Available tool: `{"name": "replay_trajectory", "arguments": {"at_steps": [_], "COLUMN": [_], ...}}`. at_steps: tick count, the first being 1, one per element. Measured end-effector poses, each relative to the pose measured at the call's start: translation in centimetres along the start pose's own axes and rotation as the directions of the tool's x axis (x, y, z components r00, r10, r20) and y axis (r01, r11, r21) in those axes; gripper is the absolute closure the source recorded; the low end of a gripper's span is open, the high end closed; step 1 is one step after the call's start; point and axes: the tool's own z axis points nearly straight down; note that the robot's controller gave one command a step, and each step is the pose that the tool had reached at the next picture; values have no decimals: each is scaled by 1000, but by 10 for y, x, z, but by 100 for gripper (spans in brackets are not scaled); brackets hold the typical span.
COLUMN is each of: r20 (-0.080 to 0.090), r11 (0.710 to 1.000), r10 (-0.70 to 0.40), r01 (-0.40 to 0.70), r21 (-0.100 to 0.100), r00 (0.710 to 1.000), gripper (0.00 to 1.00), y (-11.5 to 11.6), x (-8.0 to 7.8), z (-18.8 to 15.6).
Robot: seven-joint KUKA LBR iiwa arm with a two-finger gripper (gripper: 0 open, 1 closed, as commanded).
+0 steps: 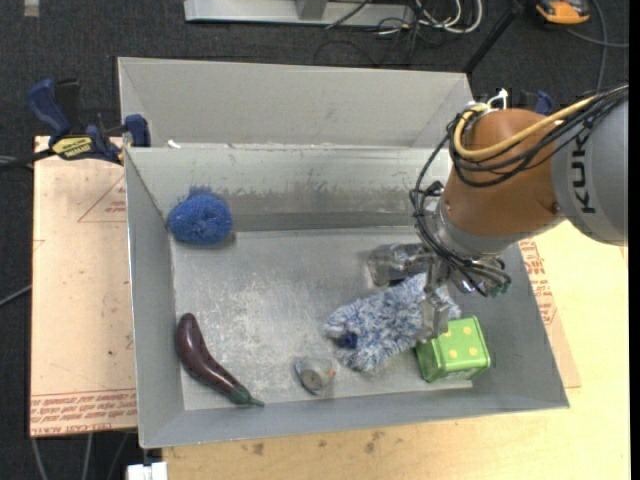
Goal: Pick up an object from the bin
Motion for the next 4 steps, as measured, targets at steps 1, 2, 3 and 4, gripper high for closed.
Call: {"name": "replay_trajectory", "arguments": {"at_steps": [1, 2, 3, 4], "r20": [3, 1, 1, 0], "r11": [1000, 1000, 1000, 1000], "r10": [-16, -25, -24, -24], "r01": [16, 25, 24, 24], "r21": [-6, 0, 0, -1], "r00": [1000, 1000, 1000, 1000], "gripper": [0, 100, 100, 100], "y": [-17, -16, -16, -16], "x": [-1, 3, 3, 3], "z": [68, 64, 64, 62]}}
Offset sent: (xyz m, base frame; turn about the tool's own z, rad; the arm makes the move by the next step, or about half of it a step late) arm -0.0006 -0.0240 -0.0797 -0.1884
